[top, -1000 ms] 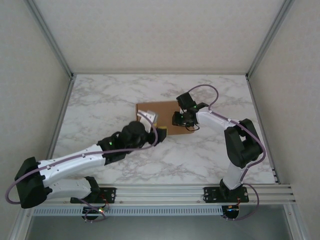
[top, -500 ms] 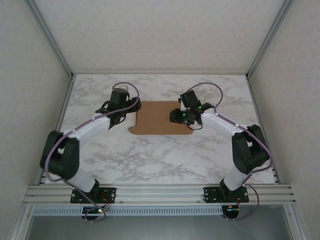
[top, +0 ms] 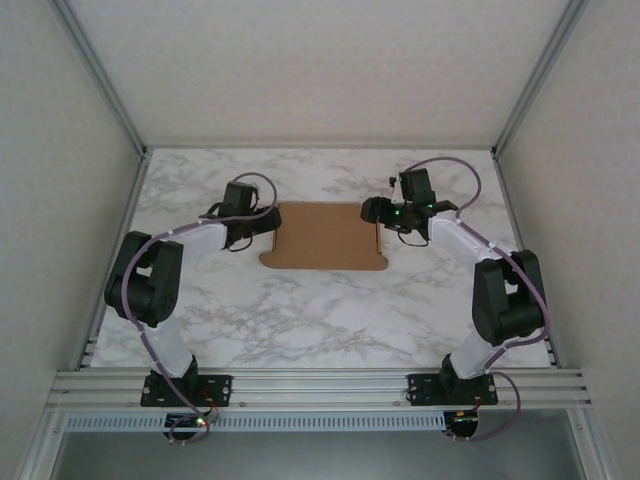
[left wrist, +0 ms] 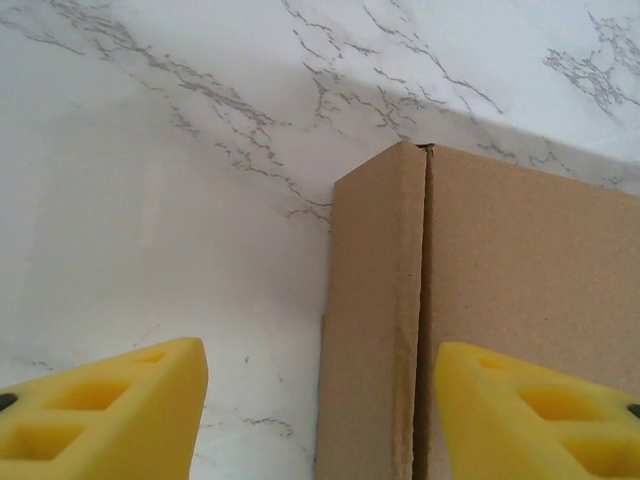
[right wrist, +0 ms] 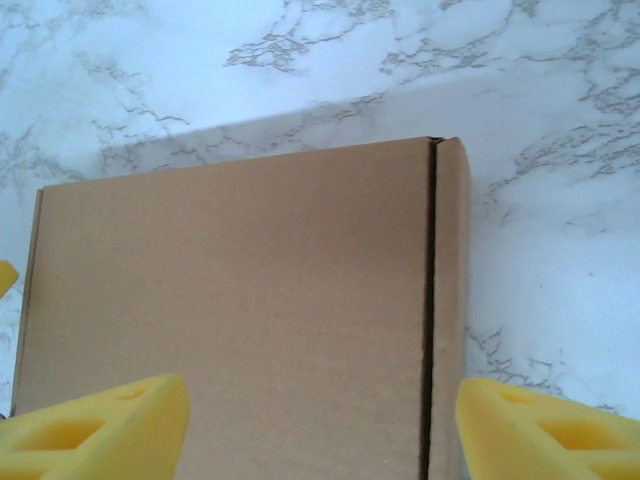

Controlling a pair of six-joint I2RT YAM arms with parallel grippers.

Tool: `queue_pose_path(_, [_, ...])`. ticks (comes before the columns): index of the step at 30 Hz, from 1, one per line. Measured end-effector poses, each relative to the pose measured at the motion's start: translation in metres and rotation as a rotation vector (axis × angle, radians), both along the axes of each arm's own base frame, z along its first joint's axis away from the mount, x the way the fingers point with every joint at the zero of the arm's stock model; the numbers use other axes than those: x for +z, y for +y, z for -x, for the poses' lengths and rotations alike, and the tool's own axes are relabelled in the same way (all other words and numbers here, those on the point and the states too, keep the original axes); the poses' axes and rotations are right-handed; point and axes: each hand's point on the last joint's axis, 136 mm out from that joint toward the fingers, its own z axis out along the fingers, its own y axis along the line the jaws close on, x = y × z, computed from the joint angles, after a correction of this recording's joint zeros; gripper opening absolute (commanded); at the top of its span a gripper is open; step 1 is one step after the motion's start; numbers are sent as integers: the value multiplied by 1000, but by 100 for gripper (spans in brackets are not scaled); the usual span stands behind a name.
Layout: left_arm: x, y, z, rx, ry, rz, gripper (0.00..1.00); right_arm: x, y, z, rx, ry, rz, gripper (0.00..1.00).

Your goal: Fold the paper box

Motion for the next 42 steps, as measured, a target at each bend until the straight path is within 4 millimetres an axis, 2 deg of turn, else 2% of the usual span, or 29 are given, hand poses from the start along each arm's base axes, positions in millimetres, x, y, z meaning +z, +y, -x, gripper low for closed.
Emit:
queue_pose_path(5, [19, 2, 0, -9, -47, 29, 59, -22, -7, -5, -20, 54, -9, 72])
queue_pose_path(9, [30, -14, -1, -78, -70, 96, 57, -32, -11, -6, -30, 73, -44, 72])
queue_pose_path(13, [15, -29, -3, -140, -36, 146, 54, -37, -22, -7, -69, 89, -104, 72])
queue_pose_path(17, [-12, -36, 3, -171, 34, 173, 51, -46, -28, -8, -89, 113, -158, 74])
queue_pose_path(22, [-12, -40, -3, -192, 27, 205, 43, -59, -22, -4, -74, 153, -210, 75])
queue_pose_path(23, [-12, -40, -4, -194, 24, 212, 38, -61, -21, -3, -73, 164, -225, 76])
queue_pose_path(26, [-11, -35, -6, -191, 21, 231, 27, -68, -24, -4, -82, 190, -255, 76])
queue_pose_path(33, [-13, -22, -7, -191, 14, 281, 11, -78, -24, -6, -79, 227, -322, 76])
queue_pose_path(42, [-16, -19, -9, -237, 23, 362, 2, -71, -10, -17, -3, 242, -483, 75])
